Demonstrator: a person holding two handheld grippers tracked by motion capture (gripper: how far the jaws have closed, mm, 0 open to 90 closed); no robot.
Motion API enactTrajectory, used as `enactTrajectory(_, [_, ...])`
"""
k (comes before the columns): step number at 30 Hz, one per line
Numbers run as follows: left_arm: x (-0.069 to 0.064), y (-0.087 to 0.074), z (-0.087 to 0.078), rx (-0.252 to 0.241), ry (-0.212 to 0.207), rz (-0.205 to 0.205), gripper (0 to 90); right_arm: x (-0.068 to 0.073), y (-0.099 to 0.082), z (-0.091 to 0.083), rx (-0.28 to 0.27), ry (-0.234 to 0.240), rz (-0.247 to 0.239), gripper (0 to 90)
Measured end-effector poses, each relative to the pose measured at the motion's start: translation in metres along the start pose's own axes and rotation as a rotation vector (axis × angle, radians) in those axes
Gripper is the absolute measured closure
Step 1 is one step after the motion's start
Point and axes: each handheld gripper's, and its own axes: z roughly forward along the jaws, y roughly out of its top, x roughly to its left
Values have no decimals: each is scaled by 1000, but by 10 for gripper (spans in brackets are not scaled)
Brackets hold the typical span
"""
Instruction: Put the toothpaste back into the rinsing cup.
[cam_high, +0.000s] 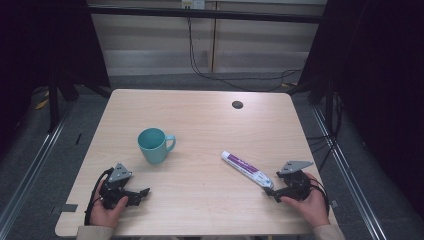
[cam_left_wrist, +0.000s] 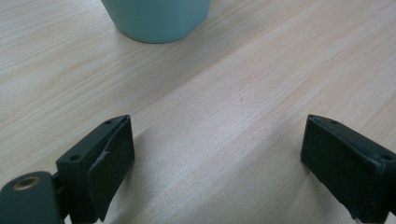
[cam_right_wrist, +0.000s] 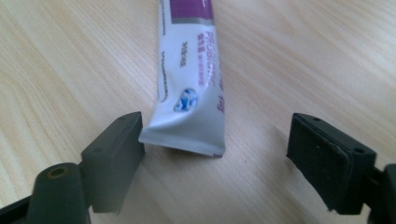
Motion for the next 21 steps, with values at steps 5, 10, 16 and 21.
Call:
enactTrajectory(5, [0,0,0,0,0,0,94,3,30,-2,64,25,-61,238])
enactTrajectory(10, [0,0,0,0,0,-1,94,4,49,6,152,41,-85,272])
enactTrajectory(16, [0,0,0,0,0,0,94,6,65,18,234,62,-104,328])
enactTrajectory(21, [0,0,0,0,0,0,94,4,81,22,277,71,-114,372])
